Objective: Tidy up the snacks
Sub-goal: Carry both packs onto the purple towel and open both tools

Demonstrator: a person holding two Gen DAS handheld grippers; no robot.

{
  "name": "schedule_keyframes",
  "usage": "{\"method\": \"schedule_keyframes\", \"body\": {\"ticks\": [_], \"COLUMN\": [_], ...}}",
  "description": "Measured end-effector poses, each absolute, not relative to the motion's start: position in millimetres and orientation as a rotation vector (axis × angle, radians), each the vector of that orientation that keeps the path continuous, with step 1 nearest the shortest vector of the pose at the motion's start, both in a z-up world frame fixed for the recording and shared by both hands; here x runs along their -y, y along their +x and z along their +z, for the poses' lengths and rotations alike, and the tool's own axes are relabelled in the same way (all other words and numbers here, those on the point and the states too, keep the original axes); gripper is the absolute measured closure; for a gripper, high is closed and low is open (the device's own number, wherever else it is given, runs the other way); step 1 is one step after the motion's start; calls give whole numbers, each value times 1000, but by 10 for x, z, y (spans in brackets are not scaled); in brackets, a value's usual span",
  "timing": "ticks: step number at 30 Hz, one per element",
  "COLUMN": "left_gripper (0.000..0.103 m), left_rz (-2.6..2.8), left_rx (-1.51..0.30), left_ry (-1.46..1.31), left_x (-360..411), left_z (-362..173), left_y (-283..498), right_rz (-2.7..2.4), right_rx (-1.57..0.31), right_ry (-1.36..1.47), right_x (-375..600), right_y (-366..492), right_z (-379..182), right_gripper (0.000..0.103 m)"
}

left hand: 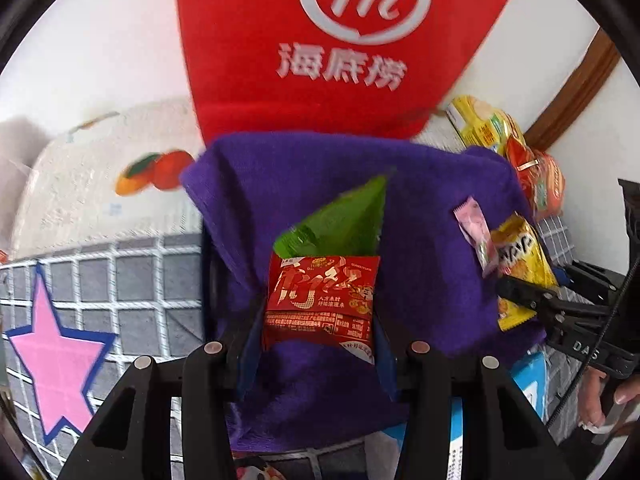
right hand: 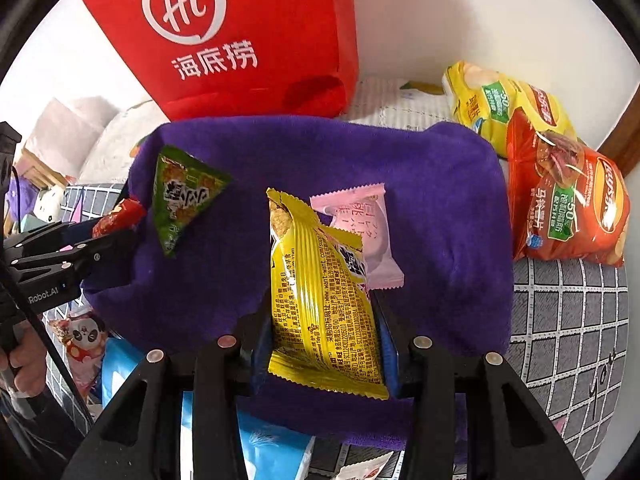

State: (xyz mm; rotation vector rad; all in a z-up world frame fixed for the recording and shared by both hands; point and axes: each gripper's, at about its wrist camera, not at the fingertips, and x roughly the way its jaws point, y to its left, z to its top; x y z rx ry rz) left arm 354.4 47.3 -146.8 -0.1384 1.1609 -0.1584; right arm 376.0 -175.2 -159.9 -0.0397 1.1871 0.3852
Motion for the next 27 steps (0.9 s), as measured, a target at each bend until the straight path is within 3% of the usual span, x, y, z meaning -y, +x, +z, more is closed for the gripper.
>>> {"method": "schedule_keyframes", "body": {"ticks": [11, 12, 15, 20, 22, 27], "left_gripper": [57, 57, 56, 50, 39, 34], "left_rz": [-169, -170, -168, -188, -195, -201], "left_rx": [-1215, -1217, -1221, -1227, -1228, -1208], "left_ry": [-137, -136, -131, -140, -143, -141], "left_x": [-387, -385, -351, -306, -288, -241], "left_z": [-1609, -1612, -1628, -1647, -1635, -1550], "left_y": [3562, 3564, 3582, 3616, 3628, 3625], "right_rz": [370, 371, 359, 367, 354, 334], "right_rx": [-1229, -1227, -1232, -1208, -1177, -1068], "right_ry": [-80, -81, -73, -27, -12, 3], "right_x": [1731, 1736, 1730, 1794, 1834, 1911], "right_y": [3833, 3828, 3856, 3841, 3821, 3712], "right_z": [-1769, -1782, -1793, -1684, -1592, -1285], "right_gripper": [60, 58, 39, 33, 33, 33]}}
